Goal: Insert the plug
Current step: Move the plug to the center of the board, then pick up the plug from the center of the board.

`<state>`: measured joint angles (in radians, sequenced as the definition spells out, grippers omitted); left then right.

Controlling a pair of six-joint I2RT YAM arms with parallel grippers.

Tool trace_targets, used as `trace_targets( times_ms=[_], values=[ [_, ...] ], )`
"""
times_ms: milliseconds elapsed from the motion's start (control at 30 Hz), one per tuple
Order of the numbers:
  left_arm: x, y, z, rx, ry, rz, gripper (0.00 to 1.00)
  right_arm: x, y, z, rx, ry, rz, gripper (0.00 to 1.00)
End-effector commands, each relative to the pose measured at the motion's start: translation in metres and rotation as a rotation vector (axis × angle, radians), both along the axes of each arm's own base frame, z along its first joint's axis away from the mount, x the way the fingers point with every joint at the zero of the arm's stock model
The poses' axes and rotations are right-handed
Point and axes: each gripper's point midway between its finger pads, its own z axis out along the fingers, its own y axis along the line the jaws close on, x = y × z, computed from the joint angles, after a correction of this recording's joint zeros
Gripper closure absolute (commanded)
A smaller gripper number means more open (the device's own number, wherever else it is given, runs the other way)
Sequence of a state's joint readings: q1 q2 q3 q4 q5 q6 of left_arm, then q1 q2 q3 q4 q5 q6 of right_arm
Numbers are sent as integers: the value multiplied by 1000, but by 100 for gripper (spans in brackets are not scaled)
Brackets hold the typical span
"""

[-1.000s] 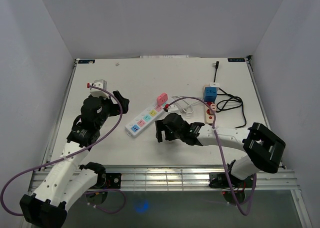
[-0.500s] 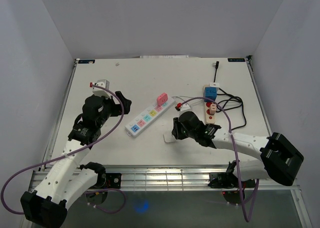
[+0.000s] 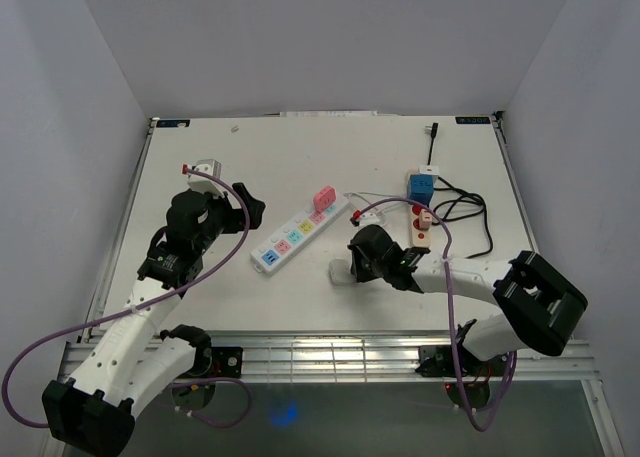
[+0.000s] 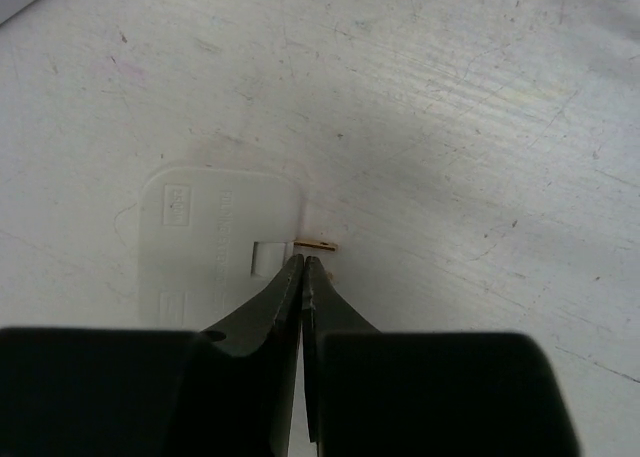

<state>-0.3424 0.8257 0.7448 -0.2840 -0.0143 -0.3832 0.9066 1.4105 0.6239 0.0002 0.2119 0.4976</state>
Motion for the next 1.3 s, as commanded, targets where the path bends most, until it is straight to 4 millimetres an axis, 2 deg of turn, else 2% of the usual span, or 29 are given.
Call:
trace_targets(
  times_ms=[0, 200, 400, 467, 500, 567, 633, 667, 733, 800, 833, 900, 1000, 1033, 1200, 1267],
  values=[
    [0, -1, 5, -13, -23, -7, 2, 8, -2, -2, -8, -14, -31, 92],
    [-3, -7, 7, -25, -24, -44, 2, 7, 1, 2, 8, -12, -27, 92],
    [-8, -19, 9, -60, -28, -108, 2, 4, 9, 28, 94, -26, -18, 92],
    [-12, -25, 6, -87, -14, -140, 2, 6, 11, 42, 108, -48, -6, 92],
    [-15, -31, 7, -136, 5, -150, 2, 7, 6, 44, 81, -50, -11, 92],
    [-28, -45, -1, -204, 52, -208, 2, 15, 7, 63, 79, -95, -13, 92],
    [-40, -59, 2, -298, 60, -227, 2, 23, 3, 77, 67, -153, 8, 92],
    [-45, -63, -10, -314, 82, -225, 2, 25, 3, 80, 68, -169, 14, 91],
    [-56, -76, -10, -354, 90, -256, 2, 33, 1, 85, 76, -207, 18, 91],
    [-60, -80, -19, -340, 108, -256, 2, 35, -6, 75, 60, -216, 15, 91],
    [-66, -88, -25, -326, 126, -281, 2, 40, -6, 75, 66, -244, 9, 91],
    [-74, -98, -40, -296, 161, -299, 2, 41, -13, 62, 52, -224, 5, 91],
    [-77, -105, -61, -270, 210, -267, 2, 44, -17, 61, 54, -226, 2, 89],
    [-86, -111, -71, -255, 223, -270, 2, 42, -19, 60, 54, -229, 1, 84],
    [-107, -127, -86, -353, 271, -218, 2, 39, -22, 54, 65, -225, 10, 79],
    [-113, -131, -101, -367, 308, -205, 2, 36, -21, 46, 61, -208, 19, 78]
  ],
)
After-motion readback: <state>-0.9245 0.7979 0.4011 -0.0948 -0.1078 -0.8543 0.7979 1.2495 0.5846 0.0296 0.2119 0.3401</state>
